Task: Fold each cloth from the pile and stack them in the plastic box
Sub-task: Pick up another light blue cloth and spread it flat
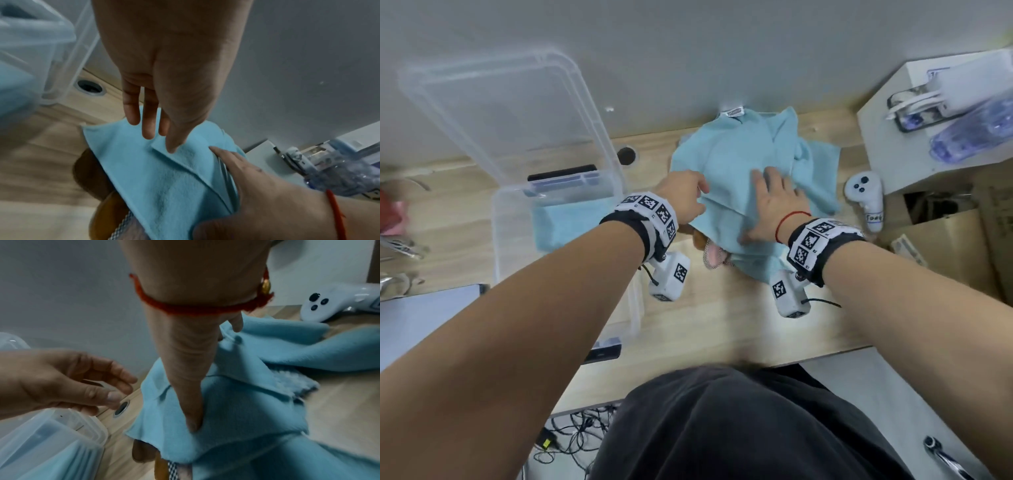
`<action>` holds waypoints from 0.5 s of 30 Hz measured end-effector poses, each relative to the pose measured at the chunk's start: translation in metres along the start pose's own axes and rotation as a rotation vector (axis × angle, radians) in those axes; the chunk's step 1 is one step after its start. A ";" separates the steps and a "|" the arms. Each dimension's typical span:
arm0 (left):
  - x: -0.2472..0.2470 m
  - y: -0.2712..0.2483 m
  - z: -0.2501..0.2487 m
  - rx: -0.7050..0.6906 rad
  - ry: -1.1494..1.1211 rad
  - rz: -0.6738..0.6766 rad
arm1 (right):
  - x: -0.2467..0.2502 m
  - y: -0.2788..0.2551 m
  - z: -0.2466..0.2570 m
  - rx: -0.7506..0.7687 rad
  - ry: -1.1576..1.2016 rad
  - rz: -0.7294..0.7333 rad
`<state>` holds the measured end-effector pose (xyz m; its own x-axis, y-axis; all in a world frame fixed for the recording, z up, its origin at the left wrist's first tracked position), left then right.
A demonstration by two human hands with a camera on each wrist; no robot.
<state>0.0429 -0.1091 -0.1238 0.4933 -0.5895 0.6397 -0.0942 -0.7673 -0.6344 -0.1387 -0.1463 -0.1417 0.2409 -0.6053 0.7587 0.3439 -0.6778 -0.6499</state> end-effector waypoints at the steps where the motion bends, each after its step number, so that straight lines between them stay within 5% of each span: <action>1: -0.008 0.004 -0.005 -0.010 0.002 0.011 | -0.007 0.002 -0.002 0.036 0.004 0.020; 8: -0.010 0.016 -0.045 -0.027 0.005 -0.019 | 0.032 0.001 -0.019 0.263 0.212 -0.196; 15: 0.046 -0.005 -0.087 -0.052 -0.019 -0.336 | 0.107 -0.027 -0.022 0.454 0.519 -0.340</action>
<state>-0.0089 -0.1539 -0.0537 0.5199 -0.2967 0.8011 0.0330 -0.9301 -0.3659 -0.1421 -0.2017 -0.0440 -0.3629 -0.5889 0.7222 0.6890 -0.6913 -0.2175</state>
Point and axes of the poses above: each hand's wrist, its own y-axis towards the middle knuckle, its own x-axis out of the back of the hand, z = x × y, the point moved 7 cm from there along y, towards the middle knuckle, and after that the axes turned 14 degrees about z, right-handed, at the moved point
